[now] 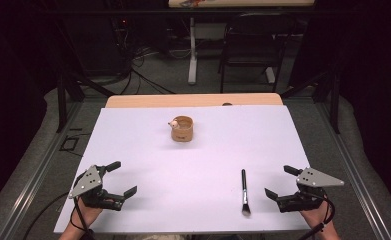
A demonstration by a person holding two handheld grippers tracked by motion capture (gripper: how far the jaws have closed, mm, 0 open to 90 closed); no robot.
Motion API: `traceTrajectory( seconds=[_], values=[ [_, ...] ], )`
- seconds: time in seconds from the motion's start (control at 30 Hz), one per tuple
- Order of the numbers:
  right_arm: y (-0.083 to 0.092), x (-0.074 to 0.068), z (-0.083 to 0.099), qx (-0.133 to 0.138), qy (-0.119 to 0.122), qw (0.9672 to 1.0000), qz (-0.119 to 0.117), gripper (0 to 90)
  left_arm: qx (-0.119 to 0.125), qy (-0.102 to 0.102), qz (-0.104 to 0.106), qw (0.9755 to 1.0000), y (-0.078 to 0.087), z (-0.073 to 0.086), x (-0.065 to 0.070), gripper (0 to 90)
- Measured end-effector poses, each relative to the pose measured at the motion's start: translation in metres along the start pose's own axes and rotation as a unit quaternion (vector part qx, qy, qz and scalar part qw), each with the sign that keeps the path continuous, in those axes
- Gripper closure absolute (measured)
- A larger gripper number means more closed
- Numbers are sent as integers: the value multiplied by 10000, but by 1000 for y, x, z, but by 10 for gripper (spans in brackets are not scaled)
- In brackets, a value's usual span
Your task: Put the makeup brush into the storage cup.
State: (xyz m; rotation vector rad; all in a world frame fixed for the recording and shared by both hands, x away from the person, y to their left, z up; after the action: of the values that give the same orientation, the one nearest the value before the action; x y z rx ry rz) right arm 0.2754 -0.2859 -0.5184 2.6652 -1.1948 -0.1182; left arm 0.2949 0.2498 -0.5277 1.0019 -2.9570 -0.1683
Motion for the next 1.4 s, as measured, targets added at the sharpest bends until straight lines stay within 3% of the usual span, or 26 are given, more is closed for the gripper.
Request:
traceTrajectory(
  seconds=[0.8, 1.03, 1.4],
  values=[
    [-7, -15, -9, -168, -50, 9996, 217, 0, -26, 38, -5, 10000, 0, 0, 0, 3],
    [-19, -16, -6, -513, -97, 9973, 519, 0, -90, 56, 50, 9999, -1, 1, 0, 3],
    [-31, -16, -6, -827, -322, 9940, 636, 0, -84, 65, 50, 9999, -1, 1, 0, 3]
  ],
)
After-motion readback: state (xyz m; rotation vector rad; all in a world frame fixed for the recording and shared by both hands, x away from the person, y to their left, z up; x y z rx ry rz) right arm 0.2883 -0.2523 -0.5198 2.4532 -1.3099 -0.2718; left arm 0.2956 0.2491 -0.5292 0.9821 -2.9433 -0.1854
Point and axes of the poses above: each handheld gripper's, and its own axes: y roughly backward along the jaws, z roughly out of its underside, x roughly to its right, the point moved 3 cm from there along -y, roughly forward along the jaws, and after that the axes turned 11 degrees about x, right-handed, at the moved point
